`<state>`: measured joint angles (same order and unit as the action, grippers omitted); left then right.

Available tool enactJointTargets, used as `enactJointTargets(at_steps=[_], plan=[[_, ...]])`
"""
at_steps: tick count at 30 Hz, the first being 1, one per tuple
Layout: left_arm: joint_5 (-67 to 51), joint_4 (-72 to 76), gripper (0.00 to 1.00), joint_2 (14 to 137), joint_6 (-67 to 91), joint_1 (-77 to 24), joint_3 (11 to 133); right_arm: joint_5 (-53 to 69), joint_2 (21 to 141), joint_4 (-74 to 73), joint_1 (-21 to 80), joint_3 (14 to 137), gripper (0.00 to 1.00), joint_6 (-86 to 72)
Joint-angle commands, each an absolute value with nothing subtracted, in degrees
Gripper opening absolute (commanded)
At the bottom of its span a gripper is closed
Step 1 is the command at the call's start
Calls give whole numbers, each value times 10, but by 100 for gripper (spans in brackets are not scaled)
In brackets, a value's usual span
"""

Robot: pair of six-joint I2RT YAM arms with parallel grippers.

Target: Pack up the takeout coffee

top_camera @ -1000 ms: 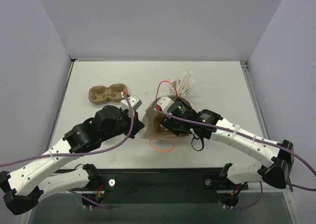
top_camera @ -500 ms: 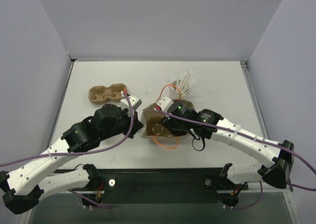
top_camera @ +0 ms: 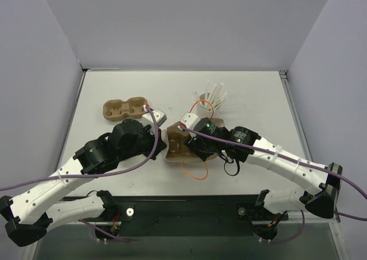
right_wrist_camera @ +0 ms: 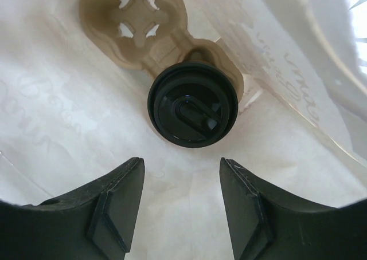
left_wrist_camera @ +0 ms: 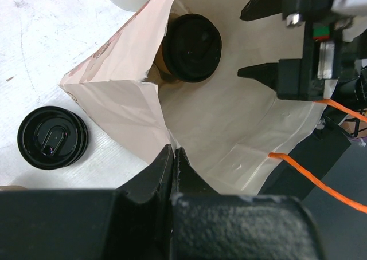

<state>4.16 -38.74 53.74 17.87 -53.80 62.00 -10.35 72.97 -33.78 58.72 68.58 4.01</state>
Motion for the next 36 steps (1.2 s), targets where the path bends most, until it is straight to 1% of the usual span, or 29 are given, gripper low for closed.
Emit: enactJointTargets(at_steps=[1,12,15,17,18,20,21,24,31,36], plan=[[43,-381,0,540,185,-538,650,-125,713,-358,590,718,54,24],[54,-383,0,545,180,-537,648,-151,704,-358,591,741,48,21],[58,-385,0,550,177,-537,655,-160,704,-359,590,749,48,23],[65,-387,4,553,176,-537,661,-163,706,-357,588,758,48,22],[67,-388,8,557,175,-536,664,-165,708,-358,588,762,48,22],[72,-389,13,560,174,-537,671,-169,711,-358,588,770,48,19],[74,-388,16,562,174,-536,672,-171,715,-358,590,776,48,19],[80,-386,22,564,174,-537,674,-189,716,-358,588,794,48,16],[98,-377,29,564,174,-535,664,-235,723,-358,584,840,48,8],[96,-374,31,572,167,-532,673,-249,722,-359,582,849,48,0]])
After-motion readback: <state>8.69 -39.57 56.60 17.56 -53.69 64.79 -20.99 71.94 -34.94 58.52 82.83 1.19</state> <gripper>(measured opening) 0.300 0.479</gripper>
